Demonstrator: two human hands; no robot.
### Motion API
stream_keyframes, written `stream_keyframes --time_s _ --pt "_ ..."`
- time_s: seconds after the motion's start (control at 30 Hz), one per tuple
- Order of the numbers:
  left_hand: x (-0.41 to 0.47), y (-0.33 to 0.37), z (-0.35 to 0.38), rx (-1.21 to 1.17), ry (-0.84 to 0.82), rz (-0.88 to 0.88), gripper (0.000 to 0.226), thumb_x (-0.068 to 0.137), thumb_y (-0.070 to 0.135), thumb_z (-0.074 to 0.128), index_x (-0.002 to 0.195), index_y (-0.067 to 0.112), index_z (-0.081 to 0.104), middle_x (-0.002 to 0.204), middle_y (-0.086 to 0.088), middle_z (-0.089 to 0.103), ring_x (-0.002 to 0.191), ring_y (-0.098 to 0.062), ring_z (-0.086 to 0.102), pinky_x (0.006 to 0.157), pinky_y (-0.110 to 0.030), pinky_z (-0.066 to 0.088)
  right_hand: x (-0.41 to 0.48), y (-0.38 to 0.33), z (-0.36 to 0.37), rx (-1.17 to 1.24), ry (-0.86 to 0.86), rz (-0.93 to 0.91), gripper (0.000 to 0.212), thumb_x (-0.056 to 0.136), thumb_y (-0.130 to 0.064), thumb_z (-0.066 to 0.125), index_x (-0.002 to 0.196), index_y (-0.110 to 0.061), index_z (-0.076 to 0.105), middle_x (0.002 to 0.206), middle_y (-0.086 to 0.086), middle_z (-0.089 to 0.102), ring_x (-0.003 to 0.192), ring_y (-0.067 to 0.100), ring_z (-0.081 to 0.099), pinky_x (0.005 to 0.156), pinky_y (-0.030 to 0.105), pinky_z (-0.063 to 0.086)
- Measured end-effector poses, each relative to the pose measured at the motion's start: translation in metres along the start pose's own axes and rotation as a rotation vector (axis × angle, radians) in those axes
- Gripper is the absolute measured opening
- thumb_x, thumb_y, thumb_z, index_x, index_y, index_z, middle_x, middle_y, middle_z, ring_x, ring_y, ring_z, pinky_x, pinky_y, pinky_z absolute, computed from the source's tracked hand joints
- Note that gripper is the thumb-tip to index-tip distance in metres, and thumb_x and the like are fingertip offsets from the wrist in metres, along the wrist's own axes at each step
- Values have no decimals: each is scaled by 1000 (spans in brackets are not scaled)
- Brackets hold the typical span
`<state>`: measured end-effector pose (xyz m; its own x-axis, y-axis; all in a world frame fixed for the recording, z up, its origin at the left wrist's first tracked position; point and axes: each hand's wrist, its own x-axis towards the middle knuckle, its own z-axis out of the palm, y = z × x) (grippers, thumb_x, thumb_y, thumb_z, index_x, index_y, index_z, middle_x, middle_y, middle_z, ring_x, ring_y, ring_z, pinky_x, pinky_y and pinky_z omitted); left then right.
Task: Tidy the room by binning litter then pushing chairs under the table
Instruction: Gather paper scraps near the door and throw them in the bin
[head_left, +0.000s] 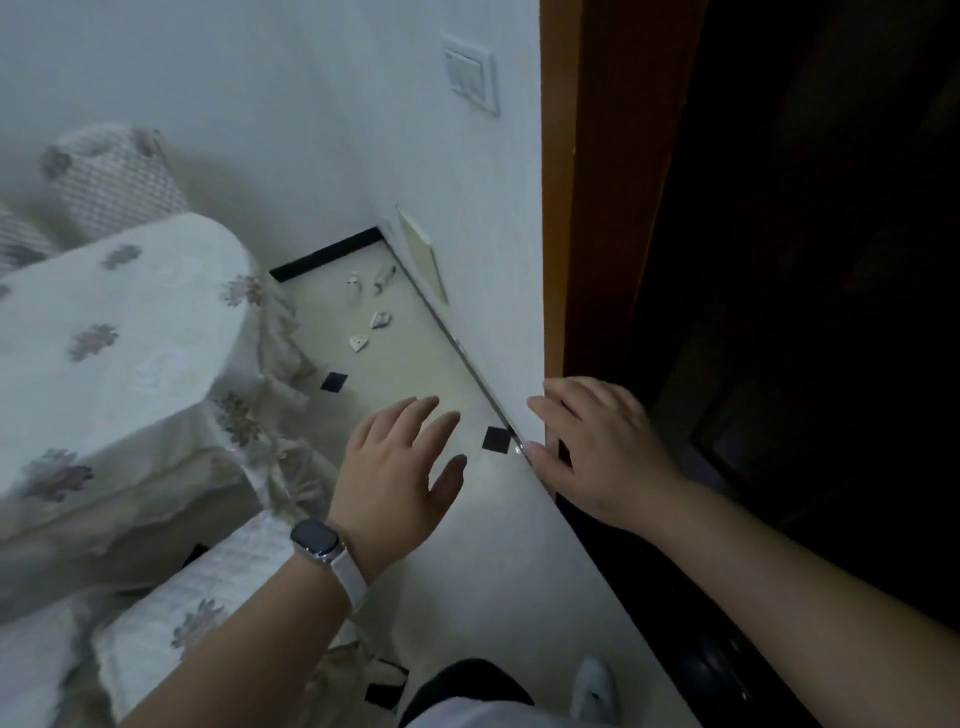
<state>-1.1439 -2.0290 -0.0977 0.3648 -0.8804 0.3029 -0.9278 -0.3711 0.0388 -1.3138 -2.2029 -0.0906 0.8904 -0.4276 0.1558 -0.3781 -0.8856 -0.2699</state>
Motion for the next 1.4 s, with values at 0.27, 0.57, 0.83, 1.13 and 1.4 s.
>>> stream_keyframes --time_s 0.27,0.57,0.83,1.13,1.4 --pt "21 -65 8 40 36 -135 43 90 42 54 122 17 65 128 -8 62 118 -33 56 97 -45 44 84 -5 20 -19 -11 -127 52 89 -52 40 117 -16 66 122 7 63 115 25 54 97 41 43" --pt "75 -187 36 35 113 -197 42 89 42 55 122 18 64 128 -8 61 119 -32 54 97 -43 40 210 -30 38 -156 13 -198 53 88 -52 39 117 -17 67 124 7 63 115 25 53 99 36 29" --pt "123 -300 40 31 99 -224 43 89 41 53 123 17 63 128 -10 61 118 -34 55 96 -47 45 330 -76 55 -187 24 -272 59 93 -52 35 127 -12 61 133 13 57 122 32 50 101 47 38" --pt "151 -377 50 16 73 -312 44 88 42 52 124 19 61 132 -7 58 121 -34 52 98 -46 41 424 -103 83 -160 -5 -369 58 94 -50 37 125 -9 62 131 15 58 121 34 51 99 49 38" --pt "205 -443 80 19 0 -352 48 89 44 45 126 18 60 132 -9 58 122 -34 51 98 -48 41 527 -107 135 -130 -20 -430 55 92 -48 40 124 -9 62 127 15 60 117 35 54 96 48 42"
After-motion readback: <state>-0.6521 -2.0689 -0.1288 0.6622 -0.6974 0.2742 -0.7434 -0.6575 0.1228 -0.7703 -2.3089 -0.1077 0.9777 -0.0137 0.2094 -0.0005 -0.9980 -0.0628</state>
